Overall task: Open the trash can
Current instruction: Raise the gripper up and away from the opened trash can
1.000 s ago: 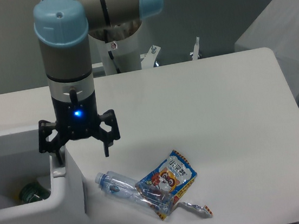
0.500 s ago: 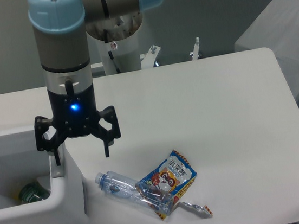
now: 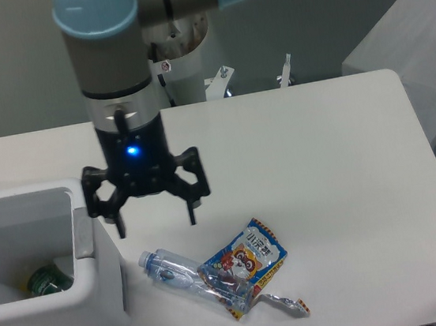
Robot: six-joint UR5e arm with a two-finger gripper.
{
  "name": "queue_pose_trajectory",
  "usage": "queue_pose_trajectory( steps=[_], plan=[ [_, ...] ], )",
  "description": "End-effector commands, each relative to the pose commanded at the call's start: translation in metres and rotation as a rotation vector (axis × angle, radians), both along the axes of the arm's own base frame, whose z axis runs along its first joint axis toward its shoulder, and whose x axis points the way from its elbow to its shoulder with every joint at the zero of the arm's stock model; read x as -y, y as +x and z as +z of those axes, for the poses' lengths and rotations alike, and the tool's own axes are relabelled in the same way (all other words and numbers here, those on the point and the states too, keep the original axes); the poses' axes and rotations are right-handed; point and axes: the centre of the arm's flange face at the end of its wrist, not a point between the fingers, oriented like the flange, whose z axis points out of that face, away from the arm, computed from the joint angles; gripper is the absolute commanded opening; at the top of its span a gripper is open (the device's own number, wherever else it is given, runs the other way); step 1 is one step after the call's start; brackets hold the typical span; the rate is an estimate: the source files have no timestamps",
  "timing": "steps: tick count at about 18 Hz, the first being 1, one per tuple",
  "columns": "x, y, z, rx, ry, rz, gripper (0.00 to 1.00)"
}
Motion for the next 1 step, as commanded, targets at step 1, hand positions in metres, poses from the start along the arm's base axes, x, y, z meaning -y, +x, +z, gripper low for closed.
queue_pose_trajectory(
  steps=[1],
  plan=[
    [0.0039,-0.0032,0.0002,-0.009,-0.008,-0.012,1.0]
  ],
)
